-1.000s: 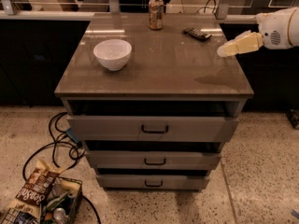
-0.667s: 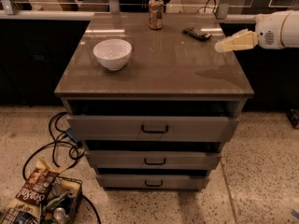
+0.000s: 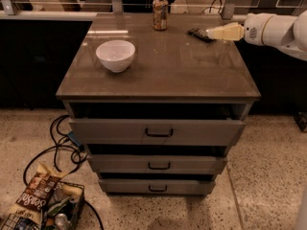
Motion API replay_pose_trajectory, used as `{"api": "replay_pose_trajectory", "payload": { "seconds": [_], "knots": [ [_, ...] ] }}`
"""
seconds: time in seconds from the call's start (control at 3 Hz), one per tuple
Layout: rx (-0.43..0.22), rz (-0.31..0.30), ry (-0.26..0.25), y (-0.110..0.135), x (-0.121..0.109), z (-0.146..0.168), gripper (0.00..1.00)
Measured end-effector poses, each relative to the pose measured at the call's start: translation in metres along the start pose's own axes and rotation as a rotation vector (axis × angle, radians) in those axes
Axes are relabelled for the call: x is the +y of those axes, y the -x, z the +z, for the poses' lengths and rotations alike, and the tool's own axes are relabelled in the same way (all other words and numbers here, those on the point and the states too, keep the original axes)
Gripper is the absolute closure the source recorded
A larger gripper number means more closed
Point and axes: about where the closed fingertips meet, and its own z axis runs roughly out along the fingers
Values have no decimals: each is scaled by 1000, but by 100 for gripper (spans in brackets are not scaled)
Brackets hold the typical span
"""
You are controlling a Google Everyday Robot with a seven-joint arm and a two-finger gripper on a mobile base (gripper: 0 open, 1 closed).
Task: Place rxbar chocolate into white bowl
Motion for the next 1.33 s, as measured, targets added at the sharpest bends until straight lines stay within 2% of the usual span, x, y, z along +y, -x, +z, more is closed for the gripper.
{"api": "replay_pose_trajectory", "payload": {
  "seconds": [0.33, 0.67, 1.0, 1.33],
  "knots": [
    [6, 42, 15, -8, -14, 30, 0],
    [85, 53, 27, -22, -19, 50, 0],
    [147, 47, 36, -41, -21, 73, 0],
    [181, 2, 64, -58, -14, 108, 0]
  ]
}}
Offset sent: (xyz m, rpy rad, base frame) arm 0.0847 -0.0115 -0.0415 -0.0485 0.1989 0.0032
